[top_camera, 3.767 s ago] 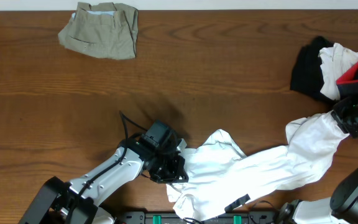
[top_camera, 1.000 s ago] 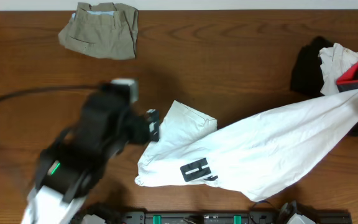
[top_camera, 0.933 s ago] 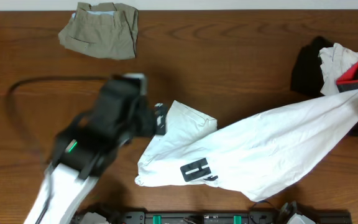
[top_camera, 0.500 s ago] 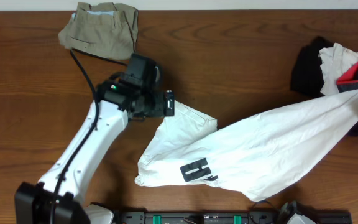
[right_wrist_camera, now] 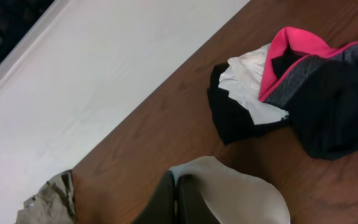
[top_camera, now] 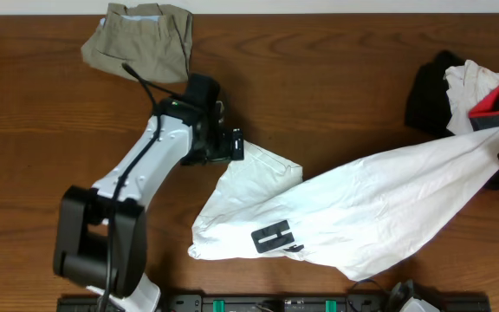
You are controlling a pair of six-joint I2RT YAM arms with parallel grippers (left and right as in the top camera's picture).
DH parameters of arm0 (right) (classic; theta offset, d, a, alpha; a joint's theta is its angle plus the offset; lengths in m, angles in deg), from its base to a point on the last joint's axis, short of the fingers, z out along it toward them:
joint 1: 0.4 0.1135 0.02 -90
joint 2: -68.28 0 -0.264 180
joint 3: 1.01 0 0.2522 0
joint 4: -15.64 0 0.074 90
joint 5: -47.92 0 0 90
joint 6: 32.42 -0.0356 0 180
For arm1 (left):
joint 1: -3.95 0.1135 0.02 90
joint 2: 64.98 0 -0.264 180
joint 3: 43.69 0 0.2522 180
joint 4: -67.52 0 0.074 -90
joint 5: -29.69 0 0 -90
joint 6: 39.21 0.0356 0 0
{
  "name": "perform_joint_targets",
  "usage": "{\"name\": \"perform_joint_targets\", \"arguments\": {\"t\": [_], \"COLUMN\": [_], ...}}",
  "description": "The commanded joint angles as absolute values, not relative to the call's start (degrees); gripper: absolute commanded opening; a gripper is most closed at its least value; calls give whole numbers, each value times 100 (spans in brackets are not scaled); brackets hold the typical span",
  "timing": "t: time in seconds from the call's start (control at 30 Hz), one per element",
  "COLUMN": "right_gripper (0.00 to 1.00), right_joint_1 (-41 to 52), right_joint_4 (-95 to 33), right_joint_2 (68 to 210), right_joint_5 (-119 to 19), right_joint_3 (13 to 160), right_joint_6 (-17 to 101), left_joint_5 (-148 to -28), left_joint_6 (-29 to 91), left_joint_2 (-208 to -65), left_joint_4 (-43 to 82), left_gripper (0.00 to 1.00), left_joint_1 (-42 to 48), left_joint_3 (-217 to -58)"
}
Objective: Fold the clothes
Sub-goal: 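Hold the shirt's upper-left corner with the left gripper, right gripper holding right end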
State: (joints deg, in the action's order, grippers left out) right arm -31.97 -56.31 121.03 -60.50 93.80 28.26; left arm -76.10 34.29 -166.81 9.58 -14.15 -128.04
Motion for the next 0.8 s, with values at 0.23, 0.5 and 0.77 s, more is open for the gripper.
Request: {"name": "perform_joint_targets", "arguments": {"t": [0.23, 0.5, 0.77], "right_gripper": [1, 1, 1], "right_joint_1": [-3149, -3149, -3149], "right_joint_4": [-5704, -5743, -5826], "right_joint_2": [12079, 12112, 12298], "right_joint_5": [-6028, -6028, -6030], "right_joint_3": [9520, 9518, 9518], "right_joint_6": [2944, 2940, 2940], "left_joint_5": [-7614, -7315, -6751], "left_joint_6": [3425, 3338, 3204], "left_joint_2": [-17174, -17338, -17338], "left_joint_4": [1242, 1314, 1314], "left_gripper": [98, 98, 100], "left_joint_1": [-1396, -1398, -1453], "left_joint_3": [-12784, -12784, -12780]}}
